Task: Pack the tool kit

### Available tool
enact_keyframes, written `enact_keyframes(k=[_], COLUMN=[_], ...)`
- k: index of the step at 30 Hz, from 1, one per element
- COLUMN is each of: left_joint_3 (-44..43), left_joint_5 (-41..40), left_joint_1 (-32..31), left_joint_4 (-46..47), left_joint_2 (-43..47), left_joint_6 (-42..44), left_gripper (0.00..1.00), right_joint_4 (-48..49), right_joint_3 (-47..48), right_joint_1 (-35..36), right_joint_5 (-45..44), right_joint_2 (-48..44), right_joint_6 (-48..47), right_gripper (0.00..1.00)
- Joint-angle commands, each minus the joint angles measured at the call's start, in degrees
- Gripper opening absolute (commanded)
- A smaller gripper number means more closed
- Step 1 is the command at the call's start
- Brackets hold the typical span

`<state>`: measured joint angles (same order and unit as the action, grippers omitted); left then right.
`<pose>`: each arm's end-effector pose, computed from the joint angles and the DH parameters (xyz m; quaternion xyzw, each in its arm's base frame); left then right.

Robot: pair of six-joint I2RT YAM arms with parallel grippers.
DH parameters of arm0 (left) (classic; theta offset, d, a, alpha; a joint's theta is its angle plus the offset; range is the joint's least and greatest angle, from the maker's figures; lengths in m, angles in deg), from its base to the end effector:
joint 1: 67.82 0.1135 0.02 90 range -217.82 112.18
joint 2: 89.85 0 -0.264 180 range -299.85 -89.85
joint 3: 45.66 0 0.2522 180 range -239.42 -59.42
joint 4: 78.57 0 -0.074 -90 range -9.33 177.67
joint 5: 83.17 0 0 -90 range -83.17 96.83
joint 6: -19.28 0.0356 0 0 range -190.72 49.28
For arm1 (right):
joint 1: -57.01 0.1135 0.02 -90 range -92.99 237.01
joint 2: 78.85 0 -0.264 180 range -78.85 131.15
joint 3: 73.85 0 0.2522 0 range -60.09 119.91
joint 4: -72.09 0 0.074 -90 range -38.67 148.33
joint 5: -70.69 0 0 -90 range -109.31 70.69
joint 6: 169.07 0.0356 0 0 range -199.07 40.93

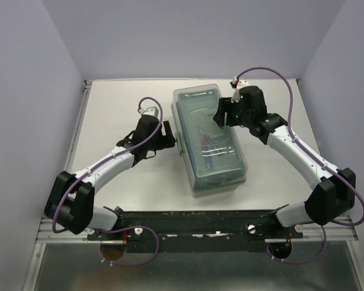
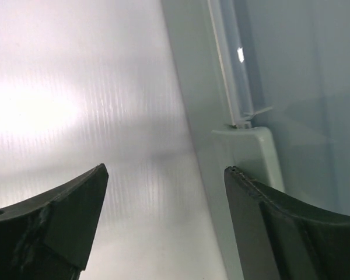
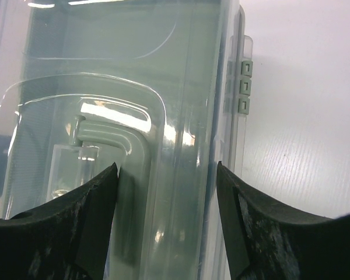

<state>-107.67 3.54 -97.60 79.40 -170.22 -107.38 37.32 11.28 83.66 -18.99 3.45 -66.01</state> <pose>0.2602 -0.1465 0.2234 -0.0665 0.9050 -0.2079 0.3651 0.2944 0.1480 0.3296 -0.1048 0.8681 0.1671 0.4556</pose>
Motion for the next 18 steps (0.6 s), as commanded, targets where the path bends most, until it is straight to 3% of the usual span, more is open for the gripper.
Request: enact_keyframes(k=[1,8,18], left_joint_3=[-0.1,-1.4,-3.1], left_joint_5=[0.2,0.3,5.4], left_joint_1=[2.9,9.6,21.9], left_joint_4=[0.4,-3.8,-7.9], left_joint_2=[6.8,13.3,16.5], left_joint_6=[3.7,9.8,11.4], left_gripper=[0.95,0.99,0.99], right_joint_4=[-7.7,-9.0,-7.6], right_joint_3=[-0.2,1.7,-2.8], right_joint_1=[0.9,-2.0,-18.1], right_joint_5=[0.7,3.7,11.3], right_joint_2=[-2.3,-7.7,-13.0], right_joint_6=[0.6,-0.1,1.9], right_gripper=[0.7,0.92,0.95])
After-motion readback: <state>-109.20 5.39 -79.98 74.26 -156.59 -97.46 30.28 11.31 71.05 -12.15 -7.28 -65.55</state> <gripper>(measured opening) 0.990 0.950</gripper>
